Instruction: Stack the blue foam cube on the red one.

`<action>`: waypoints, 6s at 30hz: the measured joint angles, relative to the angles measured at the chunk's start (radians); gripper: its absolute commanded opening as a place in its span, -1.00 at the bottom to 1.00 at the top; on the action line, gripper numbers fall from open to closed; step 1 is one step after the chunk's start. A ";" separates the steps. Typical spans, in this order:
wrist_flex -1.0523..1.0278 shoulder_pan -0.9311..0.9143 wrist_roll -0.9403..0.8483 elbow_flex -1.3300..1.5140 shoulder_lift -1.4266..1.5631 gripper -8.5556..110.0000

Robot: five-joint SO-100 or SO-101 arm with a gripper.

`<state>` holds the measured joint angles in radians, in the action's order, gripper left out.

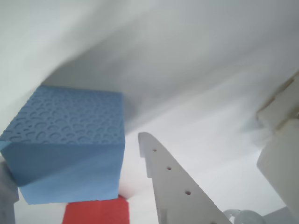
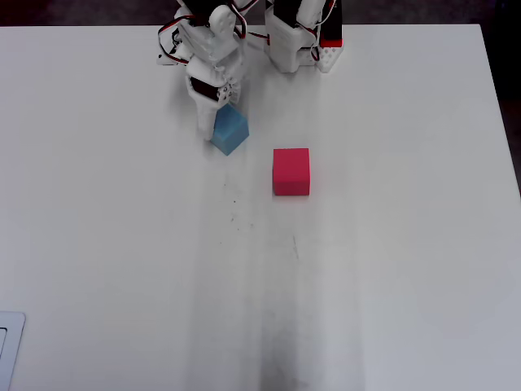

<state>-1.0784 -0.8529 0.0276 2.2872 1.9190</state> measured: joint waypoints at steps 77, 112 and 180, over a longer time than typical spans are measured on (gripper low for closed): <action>-0.250 0.565 0.198 -0.522 0.017 -0.51; -0.225 0.598 0.215 -0.387 -0.089 -0.52; -0.230 0.578 0.215 -0.380 0.038 -0.23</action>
<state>-1.3085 -0.2746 0.2424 1.9067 1.9574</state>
